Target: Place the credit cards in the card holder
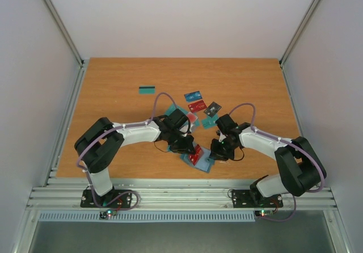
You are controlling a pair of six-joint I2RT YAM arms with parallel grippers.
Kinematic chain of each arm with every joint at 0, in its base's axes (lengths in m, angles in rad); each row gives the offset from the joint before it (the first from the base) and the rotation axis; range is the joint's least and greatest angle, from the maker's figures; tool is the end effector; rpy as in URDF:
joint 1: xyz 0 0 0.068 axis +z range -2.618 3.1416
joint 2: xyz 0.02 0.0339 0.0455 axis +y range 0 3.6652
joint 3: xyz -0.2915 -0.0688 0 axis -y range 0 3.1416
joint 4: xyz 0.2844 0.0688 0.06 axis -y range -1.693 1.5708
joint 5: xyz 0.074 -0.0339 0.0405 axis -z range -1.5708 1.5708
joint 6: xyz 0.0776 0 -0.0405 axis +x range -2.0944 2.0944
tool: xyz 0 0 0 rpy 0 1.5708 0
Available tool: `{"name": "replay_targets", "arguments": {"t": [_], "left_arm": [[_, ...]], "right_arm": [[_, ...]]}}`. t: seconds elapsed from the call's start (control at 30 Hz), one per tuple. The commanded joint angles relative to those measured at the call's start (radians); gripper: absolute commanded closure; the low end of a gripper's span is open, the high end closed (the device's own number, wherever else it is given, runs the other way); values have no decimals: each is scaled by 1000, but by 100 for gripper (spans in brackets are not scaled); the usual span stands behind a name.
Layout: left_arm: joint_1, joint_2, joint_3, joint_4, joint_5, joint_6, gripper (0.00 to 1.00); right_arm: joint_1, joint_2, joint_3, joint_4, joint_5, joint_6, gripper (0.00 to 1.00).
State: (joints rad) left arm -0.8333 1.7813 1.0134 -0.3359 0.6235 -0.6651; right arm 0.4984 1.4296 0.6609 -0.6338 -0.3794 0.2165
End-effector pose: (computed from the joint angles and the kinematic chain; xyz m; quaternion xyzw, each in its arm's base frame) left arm 0.2279 -0.3183 0.1218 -0.1485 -0.9167 0.3685 0.0420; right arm 0.2055 0.1446 0.1035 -0.1532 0.9667 0.2049 0.0116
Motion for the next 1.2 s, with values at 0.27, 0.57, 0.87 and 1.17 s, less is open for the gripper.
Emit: {"name": "replay_targets", "arguments": {"t": [0.27, 0.57, 0.87, 1.17], "left_arm": [[-5, 44, -25, 111, -30, -21, 100], [-6, 49, -64, 173, -43, -28, 100], [-27, 57, -74, 179, -67, -44, 100], [-46, 40, -59, 115, -100, -36, 94]], "right_arm": [[2, 14, -29, 35, -48, 24, 76], [2, 17, -43, 54, -71, 43, 76], [2, 36, -45, 89, -90, 65, 76], [2, 61, -55, 141, -124, 92, 76]]}}
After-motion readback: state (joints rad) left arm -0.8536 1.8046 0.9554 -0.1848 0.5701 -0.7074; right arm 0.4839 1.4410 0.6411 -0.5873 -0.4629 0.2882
